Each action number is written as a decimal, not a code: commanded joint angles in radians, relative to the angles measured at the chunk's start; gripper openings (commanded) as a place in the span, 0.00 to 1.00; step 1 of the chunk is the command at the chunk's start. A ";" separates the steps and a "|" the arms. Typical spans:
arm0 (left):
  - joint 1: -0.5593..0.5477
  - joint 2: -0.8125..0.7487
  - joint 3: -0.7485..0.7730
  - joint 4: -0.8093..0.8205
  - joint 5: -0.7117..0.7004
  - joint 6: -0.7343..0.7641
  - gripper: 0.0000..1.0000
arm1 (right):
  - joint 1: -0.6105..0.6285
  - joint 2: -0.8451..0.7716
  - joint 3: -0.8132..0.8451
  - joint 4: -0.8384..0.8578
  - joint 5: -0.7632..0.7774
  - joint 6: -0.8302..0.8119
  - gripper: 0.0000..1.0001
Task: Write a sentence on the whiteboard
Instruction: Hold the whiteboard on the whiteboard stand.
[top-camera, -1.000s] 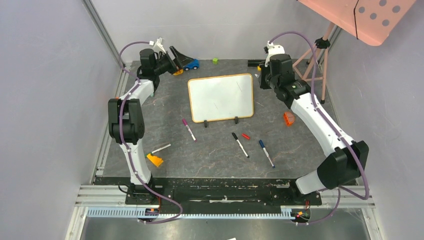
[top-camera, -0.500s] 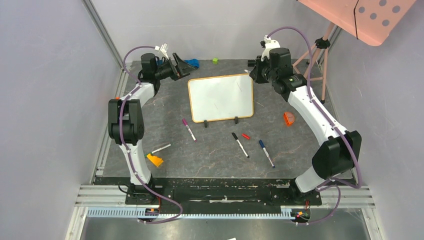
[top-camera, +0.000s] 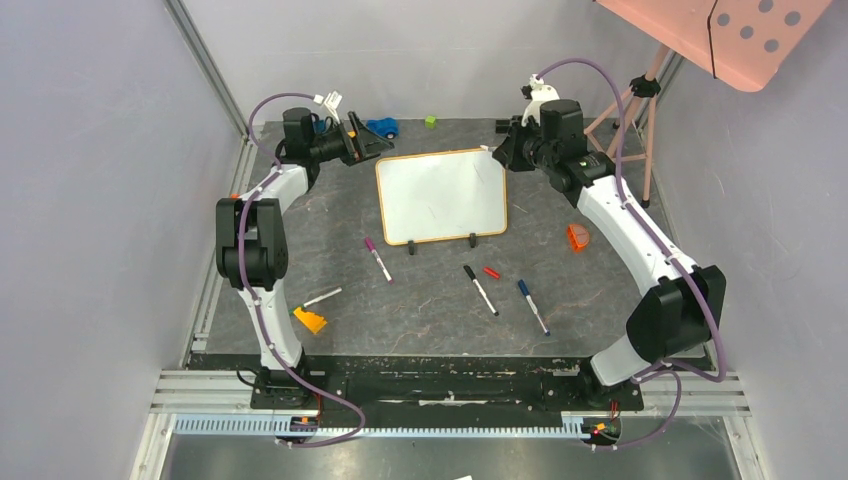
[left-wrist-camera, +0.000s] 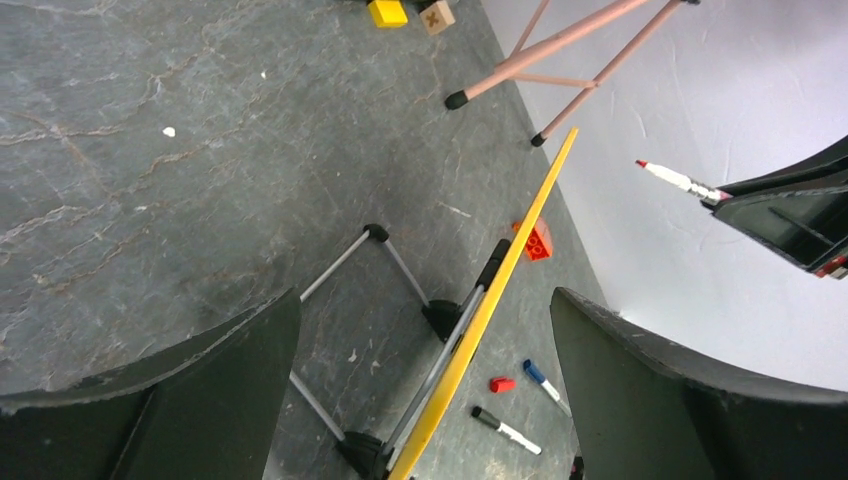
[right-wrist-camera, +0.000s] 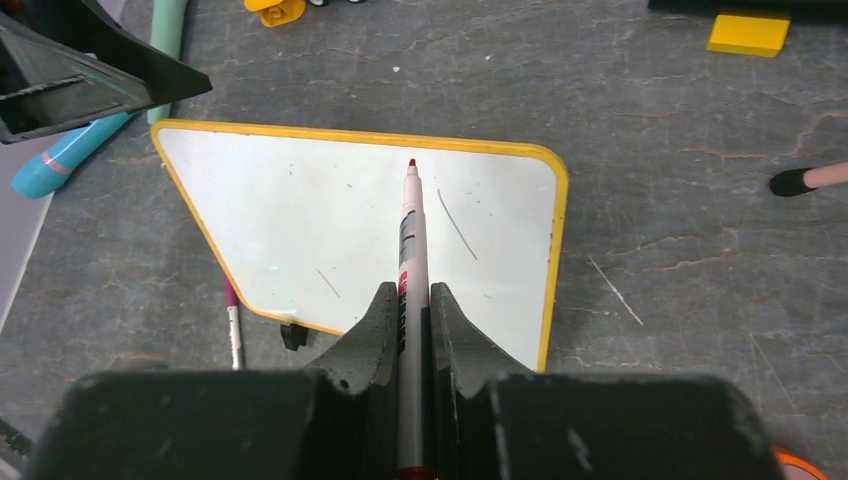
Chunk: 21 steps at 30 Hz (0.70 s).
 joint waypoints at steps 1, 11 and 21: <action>0.005 -0.039 0.015 -0.049 0.041 0.115 1.00 | -0.001 -0.009 0.037 0.038 -0.061 0.040 0.00; 0.008 0.014 -0.002 0.040 0.158 -0.015 0.99 | 0.008 -0.063 -0.053 0.092 -0.077 0.071 0.00; 0.011 0.028 -0.093 0.325 0.203 -0.048 0.78 | 0.010 -0.061 -0.050 0.109 -0.081 0.073 0.00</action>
